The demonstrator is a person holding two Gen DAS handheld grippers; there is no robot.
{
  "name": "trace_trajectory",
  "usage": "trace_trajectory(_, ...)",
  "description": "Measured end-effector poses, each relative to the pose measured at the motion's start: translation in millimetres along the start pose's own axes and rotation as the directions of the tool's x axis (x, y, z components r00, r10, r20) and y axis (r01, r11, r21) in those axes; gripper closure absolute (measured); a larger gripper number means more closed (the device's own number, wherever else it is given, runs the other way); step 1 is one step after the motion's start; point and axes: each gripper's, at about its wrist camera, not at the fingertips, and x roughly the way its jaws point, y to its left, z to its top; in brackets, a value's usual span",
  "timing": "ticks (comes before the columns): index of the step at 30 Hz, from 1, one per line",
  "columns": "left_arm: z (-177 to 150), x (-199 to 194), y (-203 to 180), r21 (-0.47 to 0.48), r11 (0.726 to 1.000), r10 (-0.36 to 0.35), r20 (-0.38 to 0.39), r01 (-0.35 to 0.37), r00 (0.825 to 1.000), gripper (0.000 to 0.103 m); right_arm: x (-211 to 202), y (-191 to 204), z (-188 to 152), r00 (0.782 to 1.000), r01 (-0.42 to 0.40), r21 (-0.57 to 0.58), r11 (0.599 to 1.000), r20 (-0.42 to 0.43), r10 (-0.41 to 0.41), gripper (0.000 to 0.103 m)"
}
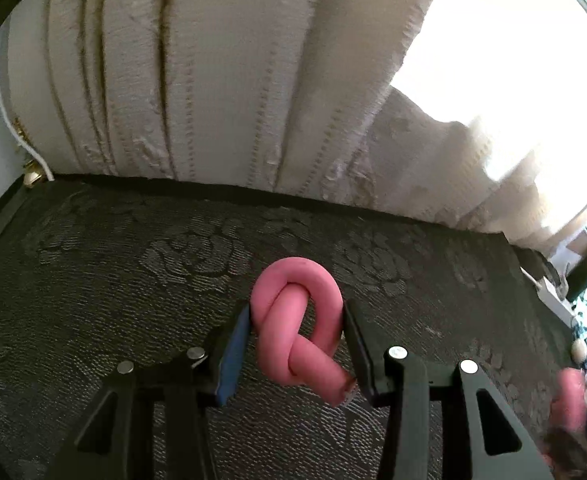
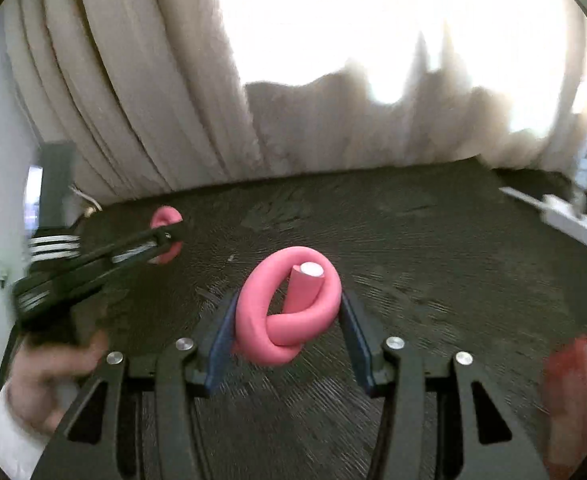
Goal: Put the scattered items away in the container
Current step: 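Carry the pink foam toy to the red box and release it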
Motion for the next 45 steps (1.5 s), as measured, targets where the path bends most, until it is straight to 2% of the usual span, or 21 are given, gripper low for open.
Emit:
trace_trajectory(2,-7,2,-9,0.024,1.0,-0.006,0.002,0.006,1.0,0.055,-34,-21,-13,0.999,0.035,0.024,0.999,0.039,-0.036,0.049)
trace_trajectory(6,3,-4,-22,0.063,0.997,-0.033,0.001,0.033,0.999,0.055,-98,-71,-40,0.986,0.128,0.101,0.987,0.094,-0.138,0.049)
trace_trajectory(11,3,2,-56,0.127,0.989,-0.079,-0.016,0.081,0.997,0.055,-171,-134,-81,0.945,0.28,0.221,0.934,0.109,-0.309,0.049)
trace_trajectory(13,-3,-7,-64,0.151,0.984,-0.096,-0.019,0.098,0.995,0.055,-190,-150,-97,0.928,0.324,0.257,0.91,0.101,-0.359,0.049)
trace_trajectory(16,-10,-18,-77,0.189,0.975,-0.117,-0.015,0.117,0.993,0.055,-212,-175,-119,0.913,0.36,0.299,0.884,0.082,-0.399,0.049)
trace_trajectory(19,-18,-22,-92,0.228,0.966,-0.121,-0.014,0.121,0.993,0.055,-218,-189,-130,0.914,0.36,0.32,0.876,0.066,-0.4,0.049)
trace_trajectory(24,-30,-22,-108,0.257,0.957,-0.127,-0.049,0.135,0.991,0.055,-208,-187,-127,0.927,0.335,0.279,0.9,0.069,-0.367,0.049)
trace_trajectory(26,-34,-34,-113,0.27,0.952,-0.137,-0.044,0.144,0.99,0.055,-205,-186,-130,0.926,0.343,0.273,0.899,0.061,-0.372,0.049)
trace_trajectory(31,-41,-60,-125,0.292,0.941,-0.171,-0.025,0.171,0.985,0.055,-194,-195,-135,0.94,0.316,0.291,0.903,0.037,-0.34,0.049)
trace_trajectory(34,-47,-70,-137,0.307,0.928,-0.21,-0.039,0.212,0.977,0.055,-192,-198,-135,0.942,0.312,0.29,0.905,0.032,-0.335,0.049)
trace_trajectory(37,-55,-81,-155,0.32,0.907,-0.266,-0.069,0.273,0.962,0.055,-184,-207,-139,0.947,0.304,0.307,0.902,0.002,-0.32,0.049)
trace_trajectory(41,-66,-97,-181,0.351,0.871,-0.33,-0.097,0.343,0.939,0.055,-182,-213,-142,0.956,0.273,0.328,0.905,0.015,-0.293,0.049)
trace_trajectory(45,-77,-118,-217,0.376,0.814,-0.421,-0.143,0.442,0.896,0.055,-180,-217,-147,0.959,0.256,0.334,0.907,0.028,-0.281,0.049)
